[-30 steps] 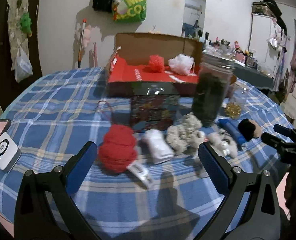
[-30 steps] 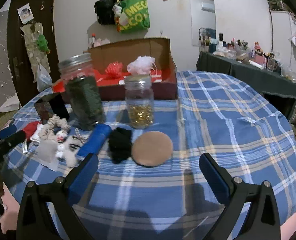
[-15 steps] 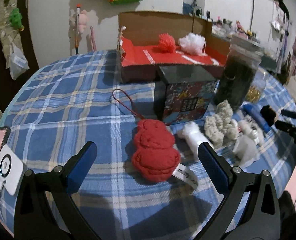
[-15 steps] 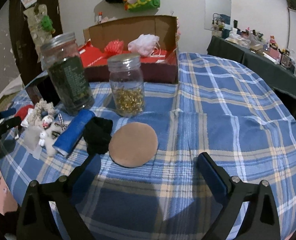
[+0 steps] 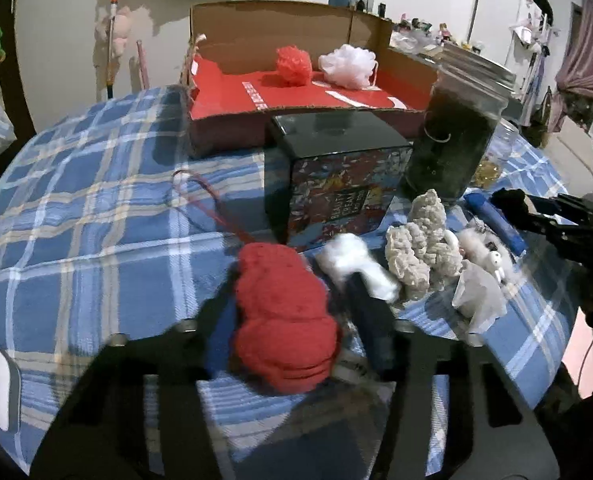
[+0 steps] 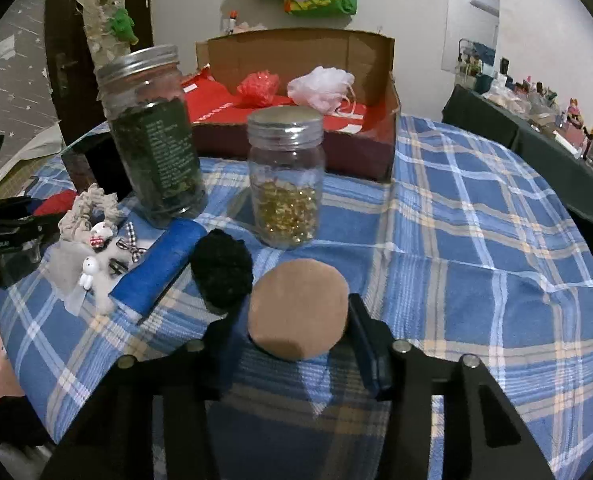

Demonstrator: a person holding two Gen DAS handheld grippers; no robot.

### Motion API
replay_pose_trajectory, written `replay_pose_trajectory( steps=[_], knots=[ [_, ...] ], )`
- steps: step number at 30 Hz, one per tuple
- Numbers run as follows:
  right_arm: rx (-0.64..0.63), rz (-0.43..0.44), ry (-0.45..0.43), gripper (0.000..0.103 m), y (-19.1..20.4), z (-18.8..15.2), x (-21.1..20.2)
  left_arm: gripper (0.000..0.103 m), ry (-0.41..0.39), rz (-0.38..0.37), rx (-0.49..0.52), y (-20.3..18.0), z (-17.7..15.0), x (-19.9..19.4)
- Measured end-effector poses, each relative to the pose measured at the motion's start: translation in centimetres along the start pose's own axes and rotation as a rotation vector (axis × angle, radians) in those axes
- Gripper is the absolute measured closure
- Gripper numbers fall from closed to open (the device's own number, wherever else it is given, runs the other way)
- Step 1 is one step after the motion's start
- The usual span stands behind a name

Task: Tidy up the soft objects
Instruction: 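Grasp the red knitted sponge with the left tool while the right grasps the round tan pad, then carry the red sponge with the left tool while the right carries the tan pad toward the box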

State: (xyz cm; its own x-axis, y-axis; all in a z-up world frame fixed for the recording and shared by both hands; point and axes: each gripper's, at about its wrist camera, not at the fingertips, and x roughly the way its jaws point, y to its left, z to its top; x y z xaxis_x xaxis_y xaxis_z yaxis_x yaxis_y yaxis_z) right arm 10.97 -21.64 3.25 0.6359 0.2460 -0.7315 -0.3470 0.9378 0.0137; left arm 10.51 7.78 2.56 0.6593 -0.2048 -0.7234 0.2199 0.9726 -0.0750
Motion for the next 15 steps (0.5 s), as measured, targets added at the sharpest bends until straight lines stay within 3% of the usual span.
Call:
replay_pose_trajectory(
  steps=[3, 4, 5, 11, 15],
  knots=[
    [0.005, -0.02, -0.037, 0.065, 0.2, -0.5, -0.9, 0.067, -0.01, -0.003, -0.027, 0.3, -0.3, -0.5],
    [0.008, -0.024, -0.044, 0.076, 0.2, -0.5, -1.1, 0.067, -0.016, -0.004, -0.036, 0.4, -0.5, -0.8],
    [0.015, -0.03, -0.053, 0.078, 0.3, -0.5, -1.4, 0.067, -0.02, -0.005, -0.041, 0.3, -0.6, -1.1],
    [0.018, -0.048, -0.107, 0.078, 0.9, -0.4, -3.3, 0.067, -0.082, -0.007, -0.037, -0.6, -0.5, -3.5],
    [0.013, -0.004, -0.139, 0.078, 2.2, -0.2, -4.5, 0.067, -0.122, -0.037, -0.013, -1.9, -0.2, -5.0]
  ],
)
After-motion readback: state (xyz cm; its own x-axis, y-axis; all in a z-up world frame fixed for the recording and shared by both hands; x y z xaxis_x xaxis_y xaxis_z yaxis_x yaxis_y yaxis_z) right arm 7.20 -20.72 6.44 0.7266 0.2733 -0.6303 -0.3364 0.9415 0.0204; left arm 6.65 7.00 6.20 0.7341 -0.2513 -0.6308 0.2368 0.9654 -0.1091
